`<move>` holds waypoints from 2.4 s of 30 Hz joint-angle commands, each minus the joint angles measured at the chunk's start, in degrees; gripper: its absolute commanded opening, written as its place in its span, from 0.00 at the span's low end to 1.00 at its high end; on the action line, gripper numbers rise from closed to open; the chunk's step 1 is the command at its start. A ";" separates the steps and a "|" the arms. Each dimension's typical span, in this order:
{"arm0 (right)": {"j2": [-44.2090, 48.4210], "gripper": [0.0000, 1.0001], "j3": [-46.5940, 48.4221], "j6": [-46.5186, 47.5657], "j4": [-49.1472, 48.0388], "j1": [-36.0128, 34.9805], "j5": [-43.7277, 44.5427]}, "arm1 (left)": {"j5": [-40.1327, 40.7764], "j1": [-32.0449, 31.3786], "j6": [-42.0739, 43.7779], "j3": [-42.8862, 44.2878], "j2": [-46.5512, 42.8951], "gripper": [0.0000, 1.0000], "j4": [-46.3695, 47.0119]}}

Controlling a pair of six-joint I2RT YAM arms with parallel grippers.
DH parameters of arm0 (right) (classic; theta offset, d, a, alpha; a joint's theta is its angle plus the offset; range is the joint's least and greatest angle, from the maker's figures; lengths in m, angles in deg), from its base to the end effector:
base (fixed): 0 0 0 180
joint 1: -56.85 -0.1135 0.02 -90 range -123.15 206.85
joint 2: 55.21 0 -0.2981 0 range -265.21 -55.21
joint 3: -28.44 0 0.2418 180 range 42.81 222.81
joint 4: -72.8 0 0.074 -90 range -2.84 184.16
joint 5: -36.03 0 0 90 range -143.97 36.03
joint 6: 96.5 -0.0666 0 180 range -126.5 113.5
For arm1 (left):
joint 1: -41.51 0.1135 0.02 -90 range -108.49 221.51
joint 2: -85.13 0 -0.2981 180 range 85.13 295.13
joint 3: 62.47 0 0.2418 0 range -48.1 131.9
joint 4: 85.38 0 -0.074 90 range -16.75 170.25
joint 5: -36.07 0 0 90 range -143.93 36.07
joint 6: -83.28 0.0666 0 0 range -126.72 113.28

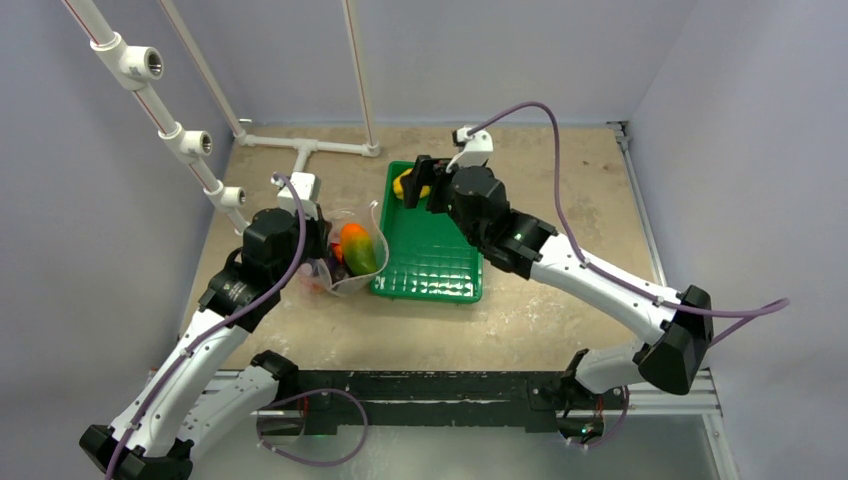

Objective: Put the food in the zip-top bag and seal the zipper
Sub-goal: Place the fake fruit in the zipper food storage bag, then pick up the fake vegetable from the bin.

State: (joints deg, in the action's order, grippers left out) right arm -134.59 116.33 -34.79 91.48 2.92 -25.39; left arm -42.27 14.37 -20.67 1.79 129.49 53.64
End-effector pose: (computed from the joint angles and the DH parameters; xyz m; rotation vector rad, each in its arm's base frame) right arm 0.2228 0.2517 0.4189 -0.0244 1.7667 0.6189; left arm 0.1522 -0.0629 0.3541 0.0876 1.9390 -0.2812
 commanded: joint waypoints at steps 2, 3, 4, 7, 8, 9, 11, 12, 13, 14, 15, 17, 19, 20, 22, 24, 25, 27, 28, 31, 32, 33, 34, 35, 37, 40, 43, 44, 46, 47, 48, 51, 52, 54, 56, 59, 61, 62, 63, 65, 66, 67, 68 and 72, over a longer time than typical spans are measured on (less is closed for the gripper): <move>-1.24 0.91 1.12 4.40 -2.07 3.82 -1.16 | -0.56 -0.11 -0.28 0.11 0.28 0.00 1.67; -2.08 0.92 1.49 4.92 -2.33 4.36 -1.50 | -0.63 -0.11 -0.35 0.12 0.31 0.00 1.65; -2.98 0.92 1.98 5.40 -2.45 4.91 -1.85 | -0.67 -0.11 -0.29 0.12 0.29 0.00 1.69; -5.74 0.94 3.54 6.73 -2.91 6.54 -3.01 | -0.67 -0.11 -0.37 0.06 0.36 0.00 1.78; -6.84 0.94 4.09 7.10 -3.12 7.15 -3.51 | -0.69 -0.11 -0.29 0.06 0.38 0.00 1.77; -8.23 0.95 4.73 7.51 -3.15 7.70 -4.05 | -0.68 -0.11 -0.33 0.06 0.45 0.00 1.80; -10.40 0.95 6.01 8.07 -3.42 8.92 -5.30 | -0.74 -0.11 -0.29 0.06 0.59 0.00 1.74; -11.39 0.96 6.63 8.20 -3.59 9.63 -5.99 | -0.76 -0.11 -0.28 0.06 0.64 0.00 1.75; -12.57 0.96 7.63 8.30 -3.59 10.35 -6.80 | -0.76 -0.11 -0.28 0.04 0.74 0.00 1.78; -13.60 0.96 8.41 8.40 -3.61 10.90 -7.32 | -0.84 -0.11 -0.30 -0.01 0.81 0.00 1.83; -14.60 0.96 9.05 8.43 -3.61 11.54 -7.65 | -0.91 -0.11 -0.31 -0.05 0.96 0.00 1.87; -16.55 0.97 10.39 8.30 -3.54 12.80 -8.32 | -1.02 -0.11 -0.29 -0.05 1.21 0.00 1.89; -18.55 0.97 11.47 7.44 -3.53 13.96 -9.05 | -0.98 -0.11 -0.37 -0.06 1.55 0.00 1.92; -19.33 0.97 12.08 6.67 -3.34 14.68 -9.68 | -0.94 -0.11 -0.37 -0.10 1.74 0.00 1.91; -20.85 0.98 12.92 4.84 -2.87 15.59 -10.84 | -0.73 -0.11 -0.41 -0.13 1.99 0.00 1.94; -22.06 0.99 12.86 2.78 -3.51 16.08 -11.05 | -0.68 -0.11 -0.43 -0.10 2.14 0.00 1.91; -22.58 0.99 12.61 2.04 -3.91 16.27 -11.02 | -0.60 -0.11 -0.48 -0.15 2.14 0.00 1.96; -23.85 0.99 12.36 0.73 -4.00 16.54 -10.45 | -0.65 -0.11 -0.46 -0.13 1.82 0.00 1.92; -24.28 0.99 12.31 -0.29 -4.05 16.78 -9.88 | -0.67 -0.11 -0.46 -0.21 1.45 0.00 1.98; -24.81 0.99 11.39 -3.72 -6.19 17.32 -9.24 | -0.59 -0.11 -0.46 -0.21 1.02 0.00 1.96; -25.04 0.99 11.08 -5.64 -6.51 17.44 -9.09 | -0.59 -0.11 -0.46 -0.23 0.92 0.00 2.00; -25.23 0.99 10.92 -7.26 -6.78 17.51 -8.93 | -0.63 -0.11 -0.46 -0.22 0.83 0.00 1.97; -25.56 0.99 10.72 -9.02 -7.11 17.50 -8.83 | -0.71 -0.11 -0.46 -0.12 0.70 0.00 2.00; -25.76 0.99 10.46 -10.57 -7.46 17.46 -8.88 | -0.76 -0.11 -0.46 -0.14 0.58 0.00 1.92; -26.40 0.99 10.26 -13.96 -7.97 17.56 -8.81 | -0.76 -0.11 -0.46 -0.21 0.31 0.00 2.04; -27.81 0.99 10.56 -18.10 -8.31 17.63 -9.48 | -0.84 -0.11 -0.46 -0.19 0.12 0.00 2.05; -29.63 0.99 10.86 -22.07 -8.45 17.59 -10.49 | -0.94 -0.11 -0.47 -0.14 -0.18 0.00 2.06; -30.17 0.99 10.73 -23.50 -8.56 17.63 -10.69 | -0.94 -0.11 -0.47 -0.10 -0.35 0.00 2.01; -31.12 0.99 10.32 -26.08 -9.01 17.61 -10.92 | -0.85 -0.11 -0.46 -0.14 -0.69 0.00 2.01; -31.56 0.99 10.11 -27.47 -9.21 17.62 -10.91 | -0.82 -0.11 -0.46 -0.21 -0.76 0.00 2.07; -31.89 0.99 9.96 -28.74 -9.47 17.68 -10.86 | -0.85 -0.11 -0.46 -0.23 -0.76 0.00 2.03; -32.86 0.99 9.03 -32.21 -10.82 17.84 -10.78 | -1.15 -0.11 -0.47 -0.23 -0.68 0.00 2.09; -33.20 0.99 8.73 -33.11 -11.43 17.95 -11.13 | -1.24 -0.11 -0.46 -0.23 -0.62 0.00 2.10; -34.05 0.99 8.69 -34.84 -11.89 18.14 -11.52 | -1.37 -0.11 -0.50 -0.21 -0.59 0.00 2.15; -35.08 0.99 8.74 -36.37 -12.22 18.35 -11.49 | -1.38 -0.13 -0.46 -0.23 -0.59 0.00 2.15; -36.73 0.99 9.07 -37.86 -12.71 18.55 -12.24 | -1.46 -0.13 -0.46 -0.23 -0.66 0.00 2.11; -37.68 0.99 9.09 -38.74 -12.92 18.68 -12.41 | -1.47 -0.11 -0.46 -0.23 -0.68 0.00 2.13; -38.16 0.99 9.08 -39.25 -12.93 18.71 -12.54 | -1.47 -0.13 -0.47 -0.23 -0.68 0.00 2.14; -38.58 0.99 9.09 -39.55 -13.04 18.84 -12.58 | -1.47 -0.11 -0.46 -0.23 -0.68 0.00 2.10; -39.26 0.99 8.92 -40.21 -13.13 18.95 -12.68 | -1.47 -0.11 -0.46 -0.23 -0.67 0.00 2.12; -39.54 0.99 8.83 -40.30 -13.41 19.05 -12.76 | -1.47 -0.11 -0.46 -0.23 -0.68 0.00 2.09; -39.94 0.99 8.94 -40.53 -13.47 19.11 -12.80 | -1.47 -0.12 -0.47 -0.23 -0.61 0.00 2.17; -40.40 0.99 9.00 -40.79 -13.46 19.21 -12.96 | -1.47 -0.11 -0.46 -0.23 -0.59 0.00 2.14; -42.16 0.99 9.68 -41.58 -13.54 19.63 -13.27 | -1.55 -0.11 -0.46 -0.26 -0.52 0.00 2.23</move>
State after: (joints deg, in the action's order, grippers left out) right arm -175.98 125.14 -73.96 79.70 21.89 -38.68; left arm -43.30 14.37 -20.70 1.79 129.40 54.01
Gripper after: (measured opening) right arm 0.987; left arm 0.003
